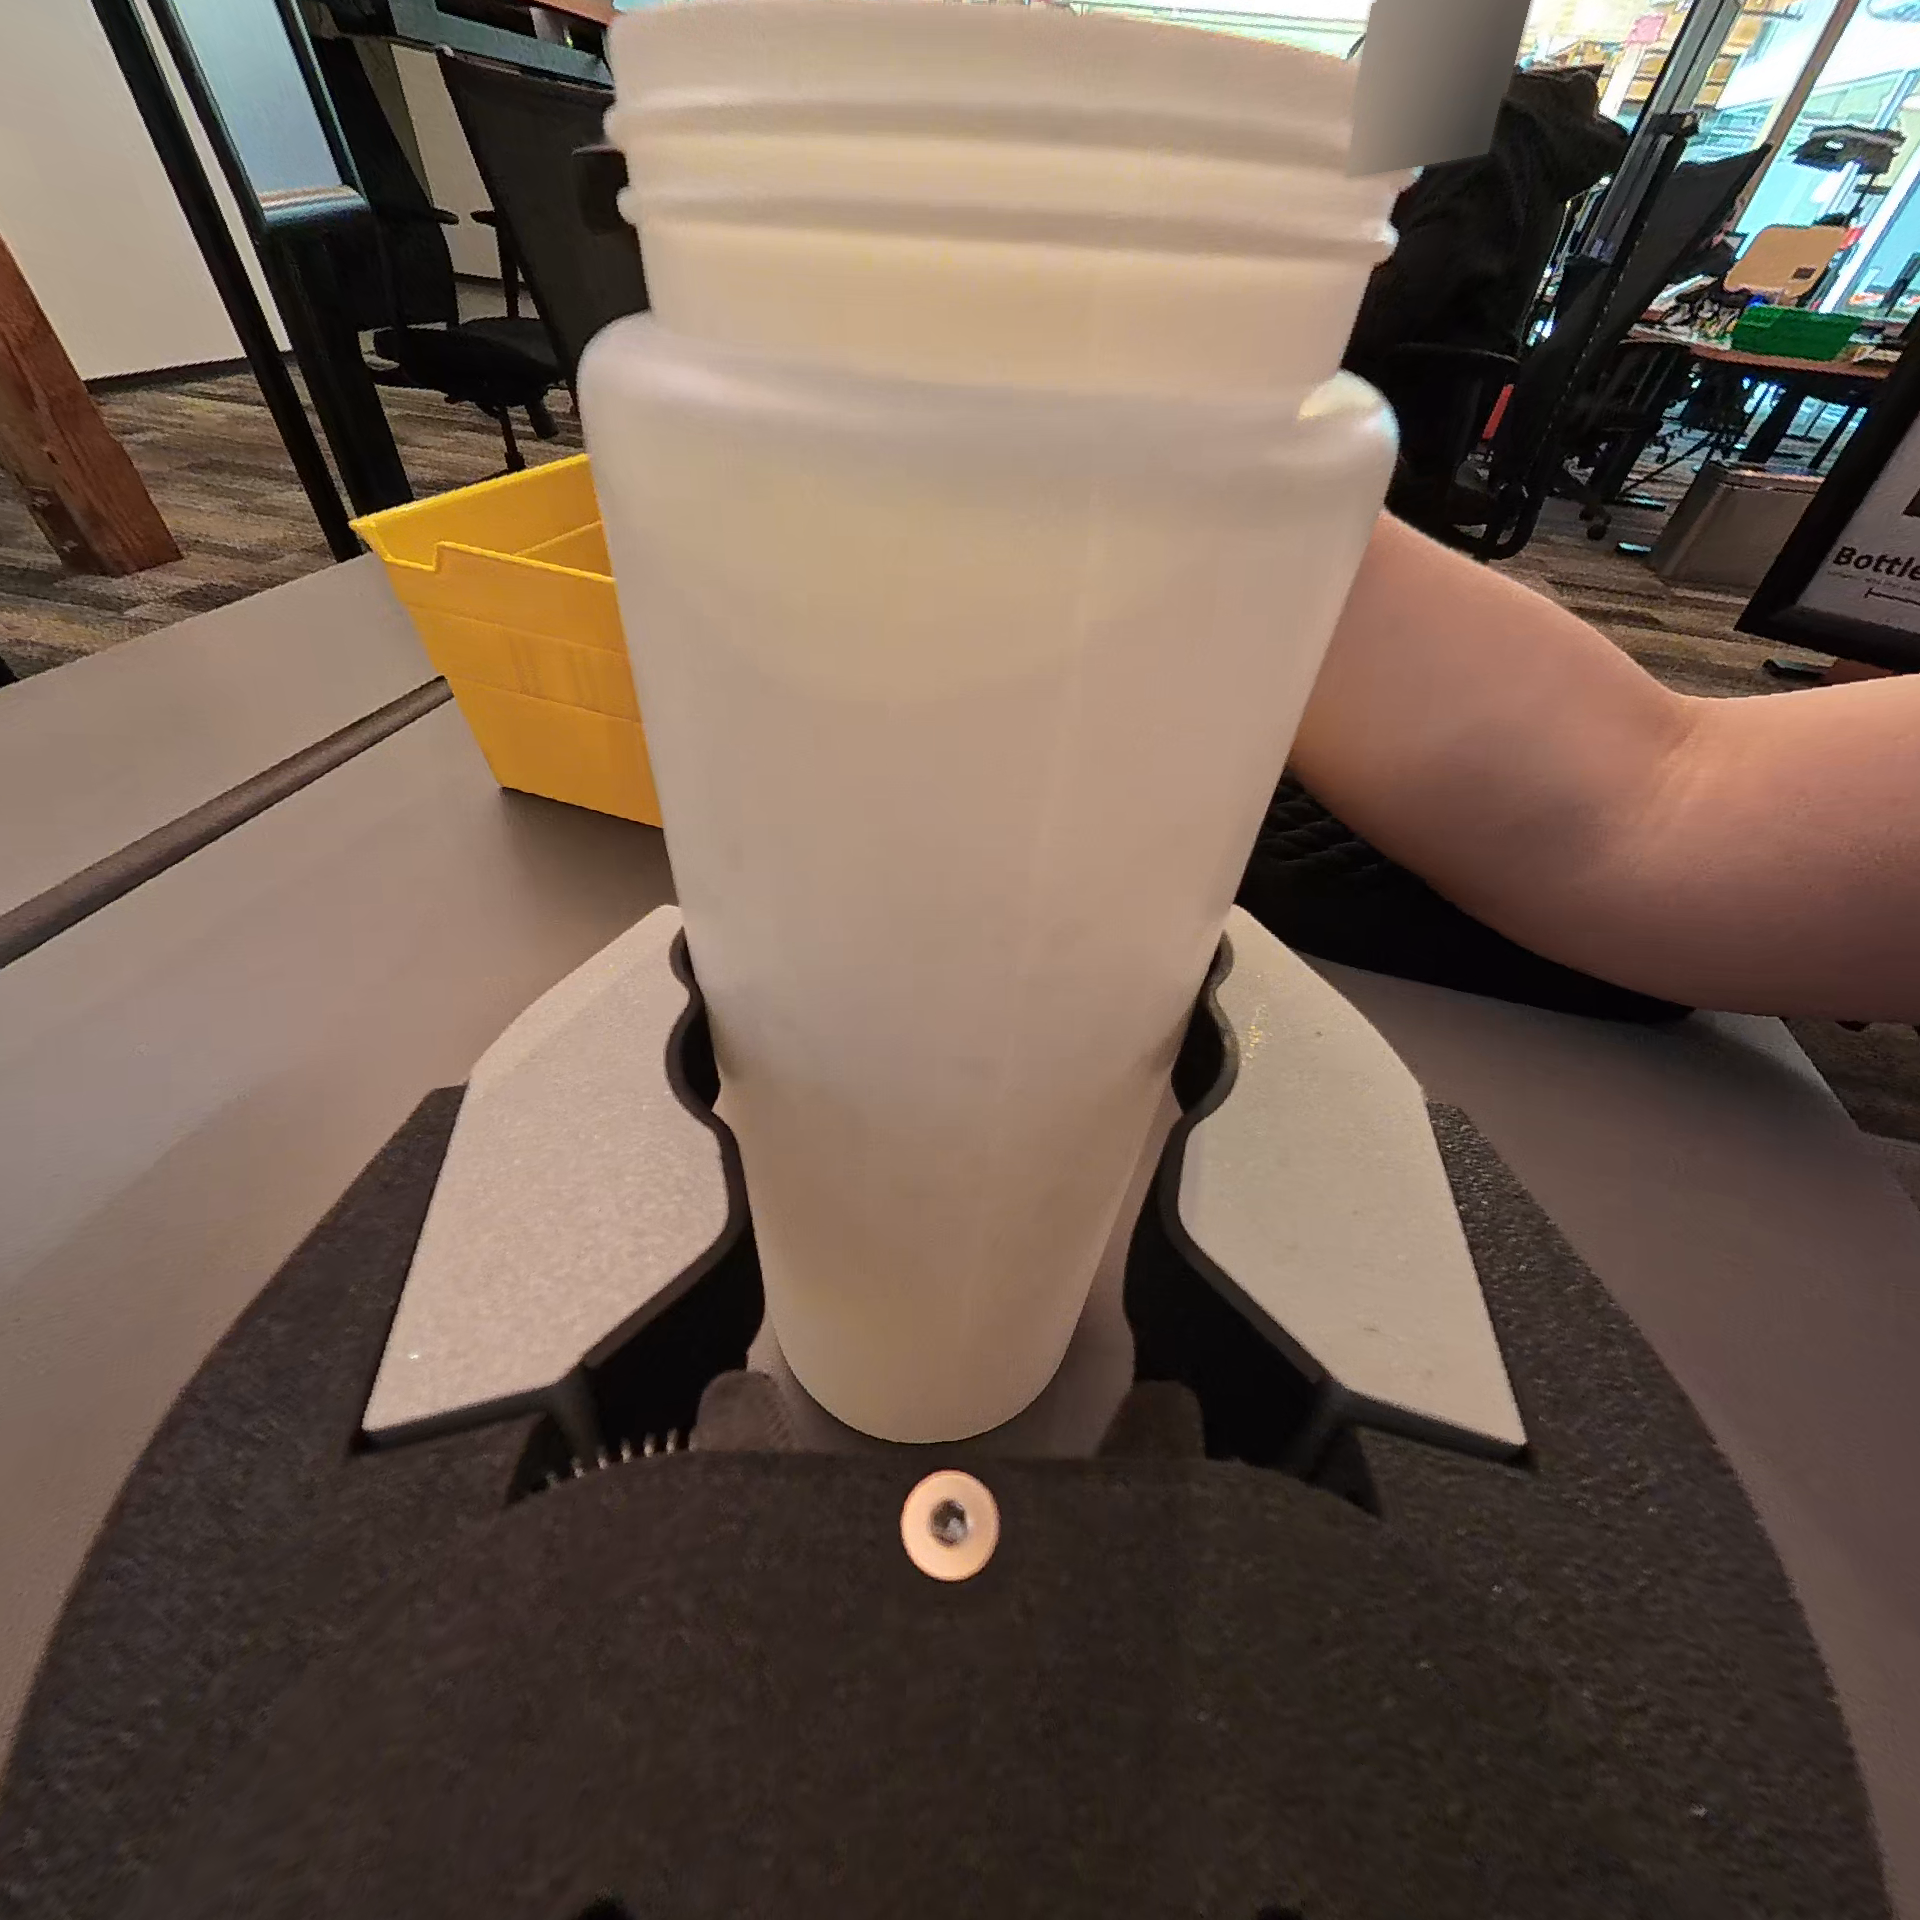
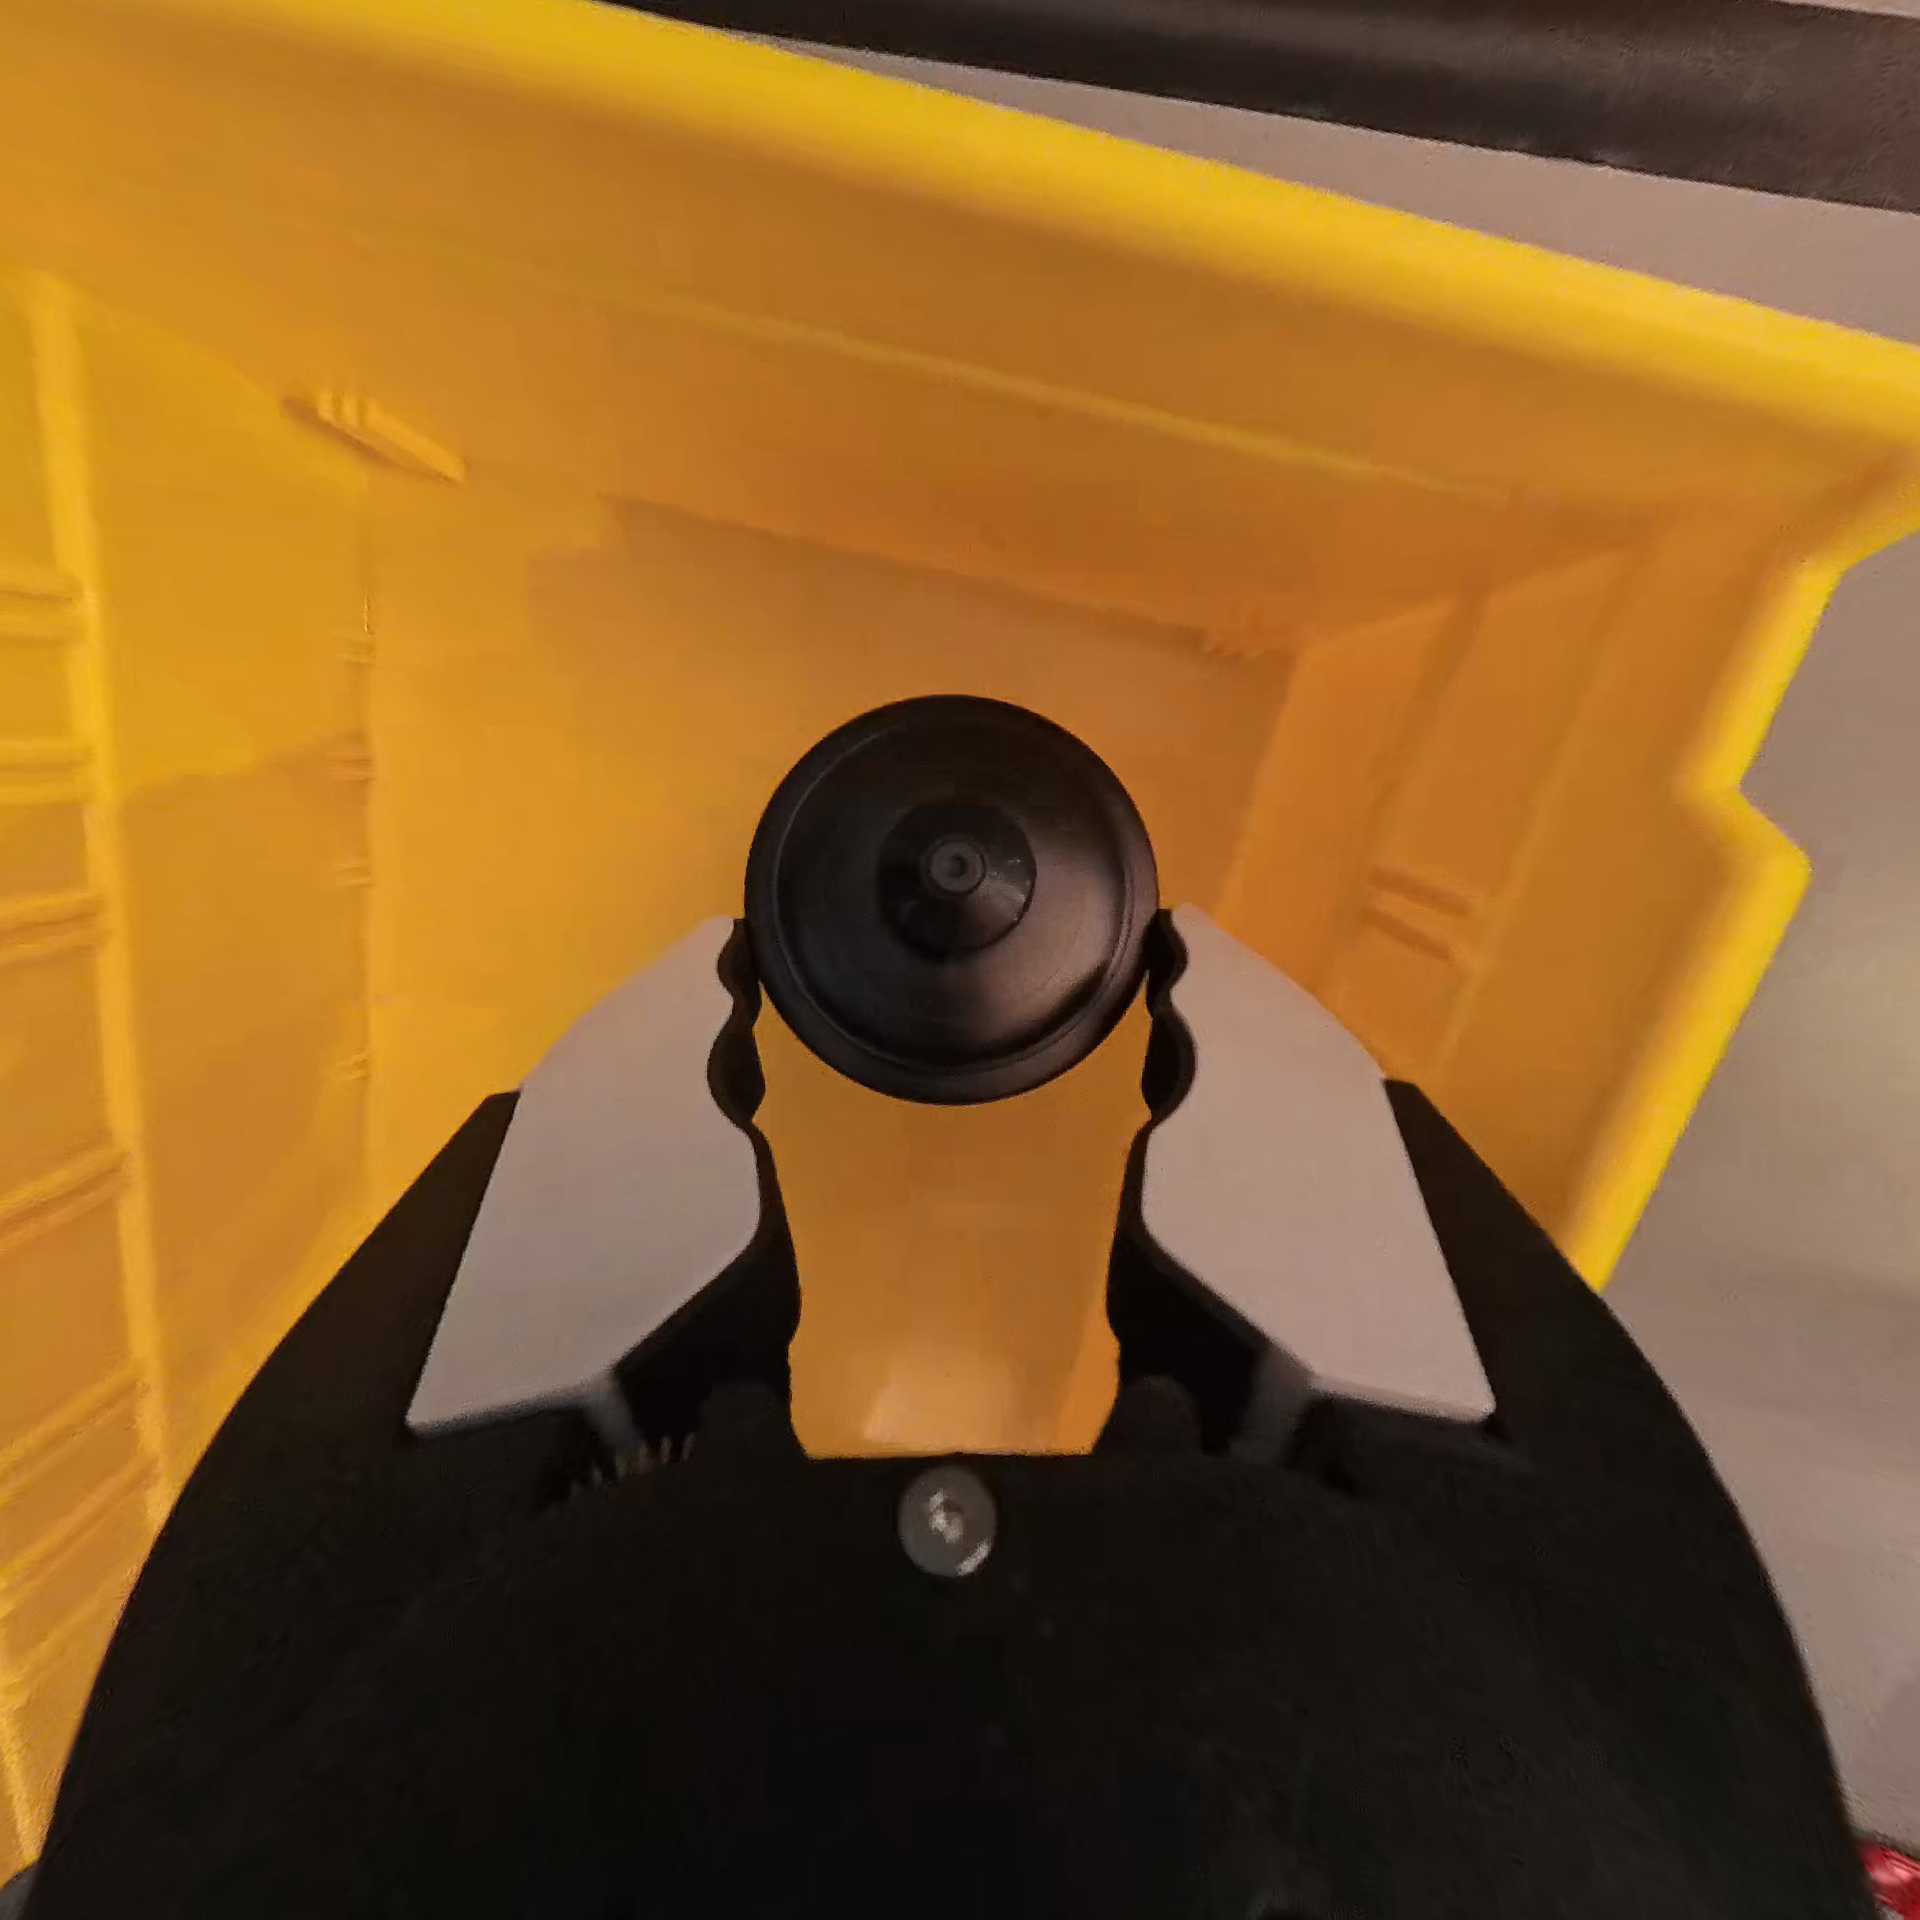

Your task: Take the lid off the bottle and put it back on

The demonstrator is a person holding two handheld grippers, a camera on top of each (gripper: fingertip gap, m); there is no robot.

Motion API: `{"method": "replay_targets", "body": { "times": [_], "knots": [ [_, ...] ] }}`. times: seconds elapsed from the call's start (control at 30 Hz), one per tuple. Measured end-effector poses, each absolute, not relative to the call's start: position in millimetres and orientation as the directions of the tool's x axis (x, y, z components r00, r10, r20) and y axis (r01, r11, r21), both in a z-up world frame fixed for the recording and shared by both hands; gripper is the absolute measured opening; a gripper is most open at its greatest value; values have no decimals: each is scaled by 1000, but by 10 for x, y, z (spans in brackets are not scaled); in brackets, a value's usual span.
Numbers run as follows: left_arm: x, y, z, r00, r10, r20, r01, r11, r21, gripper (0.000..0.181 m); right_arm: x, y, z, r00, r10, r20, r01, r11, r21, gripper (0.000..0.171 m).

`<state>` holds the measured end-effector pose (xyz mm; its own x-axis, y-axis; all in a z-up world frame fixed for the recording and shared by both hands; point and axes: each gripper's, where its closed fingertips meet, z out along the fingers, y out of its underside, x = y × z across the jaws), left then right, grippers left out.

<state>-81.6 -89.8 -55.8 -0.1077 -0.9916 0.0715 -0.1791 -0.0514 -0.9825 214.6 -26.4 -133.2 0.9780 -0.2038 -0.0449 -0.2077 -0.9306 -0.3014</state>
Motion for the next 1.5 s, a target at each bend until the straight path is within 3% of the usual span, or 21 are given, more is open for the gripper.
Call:
{"method": "replay_targets", "body": {
  "times": [0.33, 0.57, 0.67, 0.77, 0.9, 1.03, 1.33, 1.5],
  "knots": [
    [-823, -876, -555, -94, -993, 76, -175, -58, -983, 88, 2146, -283, -1481, 977, -213, -19, -211, -946, -247, 73],
    [-880, -752, -513, -36, -995, 88, -152, -81, -985, 88, 1994, -197, -863, 985, -172, 1, -156, -896, -416, 73],
    [-929, -715, -377, -23, -995, 99, -100, -96, -990, 88, 1506, 40, -211, 999, 31, -28, 6, -763, -646, 72],
    [-1019, -666, -173, -21, -989, 145, -17, -144, -989, 88, 625, 168, 680, 926, 374, 56, 205, -372, -905, 68],
    [-1157, -567, 41, -17, -976, 216, 93, -216, -972, 88, -613, -279, 1338, 642, 755, 134, 83, 105, -991, 77],
    [-1261, -464, 147, -22, -960, 278, 177, -278, -944, 88, -1175, -479, 1032, 425, 902, 79, 194, -5, -981, 83],
    [-1240, -518, 131, -71, -958, 277, 160, -285, -945, 88, -1593, -368, 384, 335, 939, -82, 357, -207, -911, 76],
    [-1273, -394, 111, -8, -958, 285, 178, -282, -943, 89, -1567, -322, 335, 353, 929, -109, 378, -248, -892, 73]
  ]
}}
